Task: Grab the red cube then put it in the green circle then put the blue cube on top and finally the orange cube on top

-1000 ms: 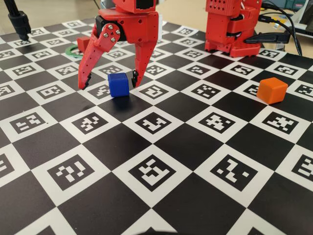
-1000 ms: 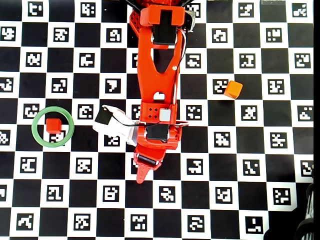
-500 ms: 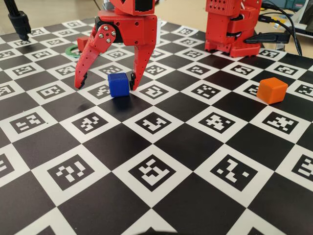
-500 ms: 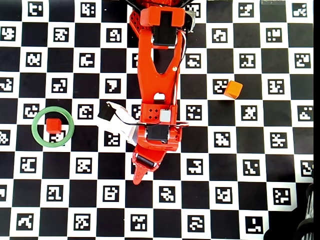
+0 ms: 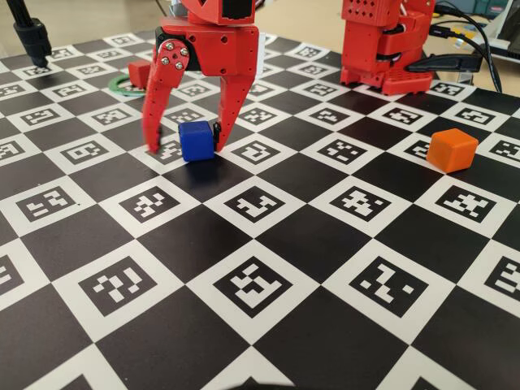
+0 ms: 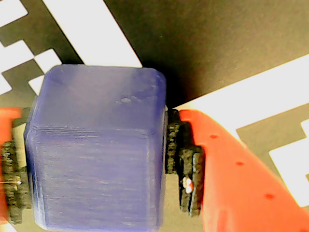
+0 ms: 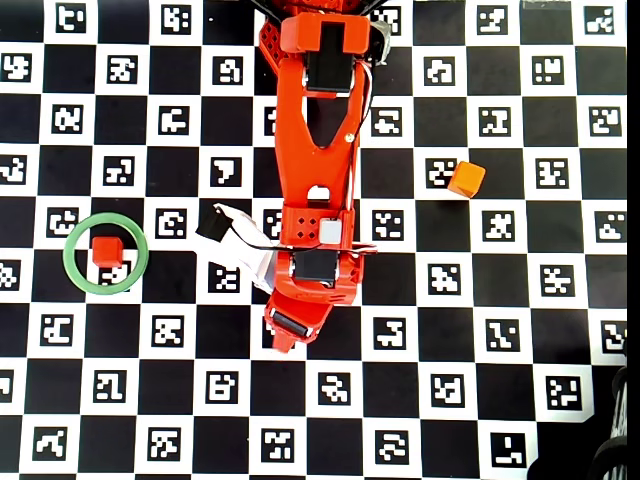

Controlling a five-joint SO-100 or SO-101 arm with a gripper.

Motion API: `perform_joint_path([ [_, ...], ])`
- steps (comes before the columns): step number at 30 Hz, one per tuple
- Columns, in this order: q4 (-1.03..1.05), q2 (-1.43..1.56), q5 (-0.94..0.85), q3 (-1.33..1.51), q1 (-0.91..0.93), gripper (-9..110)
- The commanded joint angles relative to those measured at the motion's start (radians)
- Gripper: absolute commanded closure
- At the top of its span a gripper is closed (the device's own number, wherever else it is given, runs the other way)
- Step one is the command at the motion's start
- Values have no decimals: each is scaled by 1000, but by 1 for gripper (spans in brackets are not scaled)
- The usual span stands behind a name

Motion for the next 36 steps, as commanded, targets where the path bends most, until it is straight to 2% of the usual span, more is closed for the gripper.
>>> perform_joint_path([
  [1, -12, 34, -11, -29, 6, 92],
  [13, -38, 75, -38, 3, 0, 92],
  [24, 32, 181, -66, 14, 15, 92],
  [29, 107, 299, -94, 25, 32, 92],
  [36, 321, 393, -146, -80, 35, 92],
])
